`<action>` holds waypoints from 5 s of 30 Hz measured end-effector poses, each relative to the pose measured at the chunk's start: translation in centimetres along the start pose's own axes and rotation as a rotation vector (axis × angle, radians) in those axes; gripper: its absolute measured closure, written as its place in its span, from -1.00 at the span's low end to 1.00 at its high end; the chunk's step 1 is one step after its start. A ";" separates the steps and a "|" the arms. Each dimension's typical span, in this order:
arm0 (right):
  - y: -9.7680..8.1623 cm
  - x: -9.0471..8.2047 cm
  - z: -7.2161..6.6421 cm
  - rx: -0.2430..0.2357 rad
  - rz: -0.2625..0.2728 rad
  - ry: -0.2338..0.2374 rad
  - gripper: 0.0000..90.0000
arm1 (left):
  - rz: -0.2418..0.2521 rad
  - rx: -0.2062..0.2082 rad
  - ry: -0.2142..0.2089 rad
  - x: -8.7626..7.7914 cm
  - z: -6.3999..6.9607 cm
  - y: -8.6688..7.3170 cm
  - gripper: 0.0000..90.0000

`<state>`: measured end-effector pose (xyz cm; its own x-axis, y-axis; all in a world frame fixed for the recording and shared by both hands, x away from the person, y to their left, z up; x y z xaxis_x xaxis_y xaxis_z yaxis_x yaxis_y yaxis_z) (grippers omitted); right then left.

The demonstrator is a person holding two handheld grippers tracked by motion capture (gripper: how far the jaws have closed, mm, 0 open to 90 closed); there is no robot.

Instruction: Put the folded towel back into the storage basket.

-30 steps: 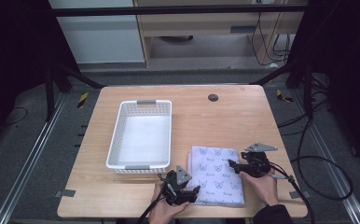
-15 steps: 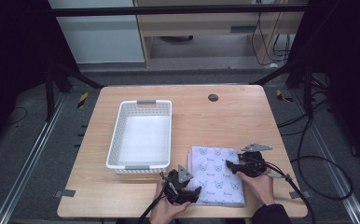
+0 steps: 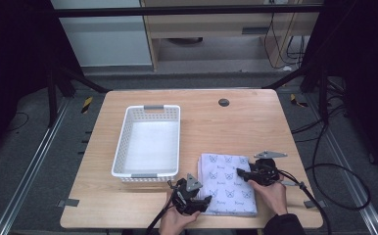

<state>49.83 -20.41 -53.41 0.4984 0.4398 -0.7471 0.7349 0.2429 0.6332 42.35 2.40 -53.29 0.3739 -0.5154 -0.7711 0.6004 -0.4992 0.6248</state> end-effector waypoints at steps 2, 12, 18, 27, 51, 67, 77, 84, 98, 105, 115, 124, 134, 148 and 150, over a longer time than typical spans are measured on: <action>0.0 0.0 0.0 0.000 -0.003 0.000 0.06 | -0.001 0.001 0.000 0.0 0.1 0.0 0.05; 0.2 -0.1 -0.4 0.029 -0.015 0.027 0.48 | 0.007 -0.042 -0.082 0.0 0.2 0.0 0.48; 0.5 -0.6 -0.7 0.008 0.007 0.028 0.60 | 0.021 -0.061 -0.099 -0.2 0.0 0.0 0.62; 1.4 -2.7 -1.6 -0.014 0.083 0.069 0.62 | 0.045 -0.031 -0.105 -1.5 0.2 0.2 0.65; 3.6 -6.8 -3.6 -0.068 0.257 0.064 0.61 | 0.168 0.050 -0.036 -6.4 0.4 2.5 0.65; 4.9 -7.9 -4.1 -0.079 0.310 0.065 0.62 | 0.228 0.065 -0.020 -8.4 0.1 3.8 0.65; 6.2 -8.3 -4.6 -0.099 0.330 0.057 0.62 | 0.265 0.064 -0.021 -9.4 -0.3 4.4 0.65; 7.4 -9.1 -5.0 -0.110 0.362 0.059 0.62 | 0.306 0.065 -0.026 -10.9 -0.7 5.6 0.65; 10.4 -9.9 -6.1 -0.115 0.410 0.067 0.62 | 0.361 0.063 -0.015 -13.2 -2.0 7.0 0.65; 12.7 -10.0 -7.8 -0.150 0.429 0.062 0.62 | 0.389 0.053 0.016 -15.0 -3.4 7.2 0.65; 15.0 -9.3 -10.0 -0.190 0.437 0.065 0.62 | 0.412 0.025 0.055 -16.6 -5.5 6.7 0.65; 16.3 -8.2 -11.8 -0.204 0.441 0.083 0.62 | 0.433 -0.008 0.078 -17.8 -7.1 5.8 0.65; 17.8 -6.6 -14.0 -0.232 0.439 0.096 0.62 | 0.444 -0.048 0.114 -19.1 -9.3 4.6 0.65; 20.3 -2.6 -17.2 -0.260 0.419 0.126 0.62 | 0.440 -0.131 0.165 -20.1 -13.3 2.5 0.65; 20.7 -2.1 -17.6 -0.262 0.413 0.127 0.62 | 0.440 -0.139 0.175 -20.2 -13.8 2.3 0.65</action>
<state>55.88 -1.10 -35.21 0.6514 0.6430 -0.4029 0.3399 0.2275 0.9125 45.93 21.23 -37.93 0.7189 -0.5260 -0.4544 0.4434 -0.1566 0.8826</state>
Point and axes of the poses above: each handheld gripper's, and its own axes: x roughly forward along the jaws, y roughly out of its top, z roughly to its right, the point moved 5 cm from there along x, roughly forward along the jaws, and after that the axes turned 6 degrees about -z, right-handed, at the moved point
